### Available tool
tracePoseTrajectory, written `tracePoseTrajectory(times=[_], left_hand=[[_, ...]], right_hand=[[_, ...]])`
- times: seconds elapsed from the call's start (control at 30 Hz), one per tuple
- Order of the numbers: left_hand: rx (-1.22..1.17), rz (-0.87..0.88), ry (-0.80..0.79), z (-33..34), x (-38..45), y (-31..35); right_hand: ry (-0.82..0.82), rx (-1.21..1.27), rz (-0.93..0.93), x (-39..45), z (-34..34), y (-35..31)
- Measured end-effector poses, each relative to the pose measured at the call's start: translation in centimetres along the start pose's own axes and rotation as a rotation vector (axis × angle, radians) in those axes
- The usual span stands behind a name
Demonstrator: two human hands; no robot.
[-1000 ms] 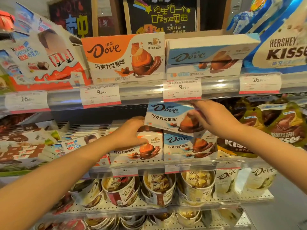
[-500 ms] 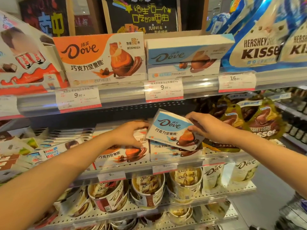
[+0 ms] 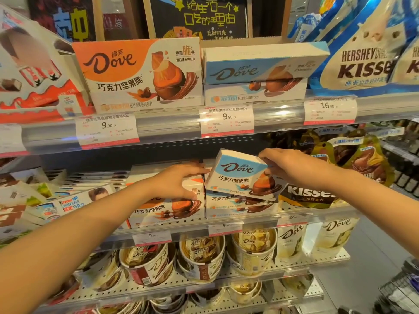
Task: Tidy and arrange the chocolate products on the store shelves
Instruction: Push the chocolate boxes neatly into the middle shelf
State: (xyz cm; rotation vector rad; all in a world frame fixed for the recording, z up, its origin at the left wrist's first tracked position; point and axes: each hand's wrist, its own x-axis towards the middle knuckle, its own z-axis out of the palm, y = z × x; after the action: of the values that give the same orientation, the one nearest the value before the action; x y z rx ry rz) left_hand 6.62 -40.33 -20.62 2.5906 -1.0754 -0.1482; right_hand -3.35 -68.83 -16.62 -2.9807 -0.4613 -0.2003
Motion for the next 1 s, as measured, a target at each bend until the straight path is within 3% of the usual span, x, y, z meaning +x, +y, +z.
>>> tracePoseTrajectory(times=[0.37, 0.7, 0.77, 0.9, 1.0], left_hand=[[0.088, 0.023, -0.031, -0.1, -0.2, 0.1], [0.039, 0.024, -0.011, -0.2, -0.3, -0.3], [-0.008, 0.023, 0.0, -0.2, -0.3, -0.3], [-0.051, -0.016, 0.08, -0.2, -0.2, -0.2], [-0.024, -0.069, 0.131, 0.1, 0.1, -0.7]], right_hand=[[-0.027, -0.063, -0.041, -0.1, -0.3, 0.3], [0.086, -0.197, -0.288, 1.6, 3.8, -0.3], [0.127, -0.111, -0.254, 1.6, 4.1, 0.5], [0.066, 0.328, -0.023, 3.1, 3.8, 1.0], [0.055, 0.198, 0.022, 5.3, 4.1, 1.0]])
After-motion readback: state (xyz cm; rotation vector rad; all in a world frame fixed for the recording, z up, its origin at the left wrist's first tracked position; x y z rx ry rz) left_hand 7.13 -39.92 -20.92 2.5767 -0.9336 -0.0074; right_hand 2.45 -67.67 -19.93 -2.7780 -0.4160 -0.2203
